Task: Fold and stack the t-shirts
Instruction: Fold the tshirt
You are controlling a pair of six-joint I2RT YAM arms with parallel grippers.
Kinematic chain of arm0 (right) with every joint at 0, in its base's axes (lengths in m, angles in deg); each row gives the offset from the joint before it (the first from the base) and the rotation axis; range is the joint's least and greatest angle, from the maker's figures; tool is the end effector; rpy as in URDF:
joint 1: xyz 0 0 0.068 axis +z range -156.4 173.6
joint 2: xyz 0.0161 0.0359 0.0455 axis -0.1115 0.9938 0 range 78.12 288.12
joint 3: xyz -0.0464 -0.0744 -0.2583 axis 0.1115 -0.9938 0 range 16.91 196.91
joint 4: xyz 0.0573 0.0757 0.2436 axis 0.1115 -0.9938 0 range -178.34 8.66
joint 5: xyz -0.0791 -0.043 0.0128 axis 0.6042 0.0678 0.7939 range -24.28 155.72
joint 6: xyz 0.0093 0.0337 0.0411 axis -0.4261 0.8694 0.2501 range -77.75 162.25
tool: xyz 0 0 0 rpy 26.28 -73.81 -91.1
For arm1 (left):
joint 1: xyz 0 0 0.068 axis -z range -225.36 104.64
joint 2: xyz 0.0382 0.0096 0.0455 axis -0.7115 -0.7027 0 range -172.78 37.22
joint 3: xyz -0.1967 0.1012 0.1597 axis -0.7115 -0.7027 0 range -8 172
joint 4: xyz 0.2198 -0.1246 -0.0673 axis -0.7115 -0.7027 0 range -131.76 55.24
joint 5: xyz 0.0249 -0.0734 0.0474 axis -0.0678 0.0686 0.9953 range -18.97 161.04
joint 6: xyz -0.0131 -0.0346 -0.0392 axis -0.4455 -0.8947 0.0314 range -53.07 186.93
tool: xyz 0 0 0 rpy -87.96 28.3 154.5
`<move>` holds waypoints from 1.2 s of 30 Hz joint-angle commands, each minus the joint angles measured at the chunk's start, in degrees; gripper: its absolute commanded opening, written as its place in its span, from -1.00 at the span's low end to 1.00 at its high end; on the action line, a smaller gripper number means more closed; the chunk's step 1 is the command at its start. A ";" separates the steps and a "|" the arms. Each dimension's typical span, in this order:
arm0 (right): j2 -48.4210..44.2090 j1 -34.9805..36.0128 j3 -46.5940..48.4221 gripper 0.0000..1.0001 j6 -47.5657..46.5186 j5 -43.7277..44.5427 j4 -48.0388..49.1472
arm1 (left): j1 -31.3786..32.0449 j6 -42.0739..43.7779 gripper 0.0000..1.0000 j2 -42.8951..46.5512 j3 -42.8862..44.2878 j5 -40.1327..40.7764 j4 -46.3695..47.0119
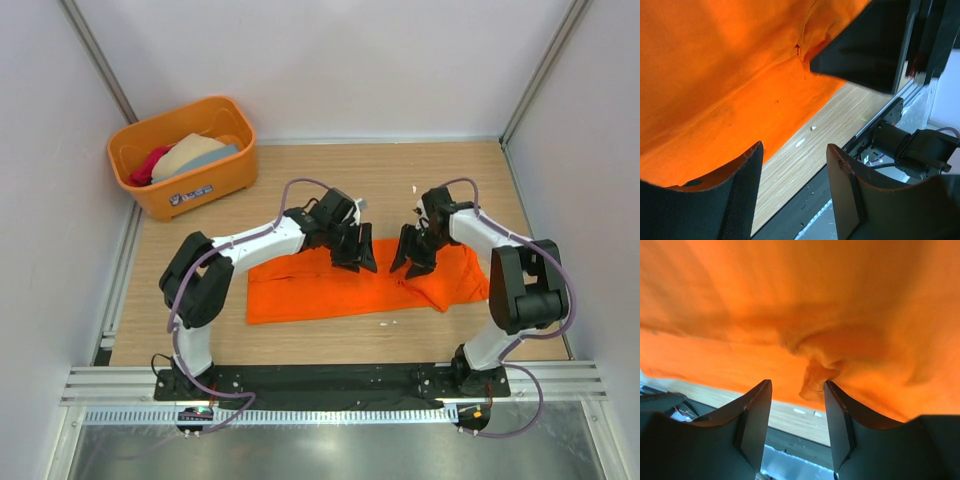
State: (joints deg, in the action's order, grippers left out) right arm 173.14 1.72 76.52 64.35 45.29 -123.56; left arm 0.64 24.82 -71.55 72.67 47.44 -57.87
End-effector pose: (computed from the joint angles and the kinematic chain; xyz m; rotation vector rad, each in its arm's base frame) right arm 0.2959 0.0548 0.1785 0.3039 2.9530 0.6000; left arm 0.2788 -0.3091 0.2178 0.2934 2.7218 -1.0779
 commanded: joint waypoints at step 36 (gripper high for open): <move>-23.22 -22.45 -25.95 -0.26 15.77 11.82 2.22 | 5.16 -24.60 -0.09 -17.62 10.30 -5.76 9.75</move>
State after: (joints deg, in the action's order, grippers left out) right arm 150.84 -20.38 51.21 78.65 57.60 -124.81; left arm 5.80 0.82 -91.97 83.47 42.33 -50.18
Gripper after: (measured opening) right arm 0.388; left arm 0.456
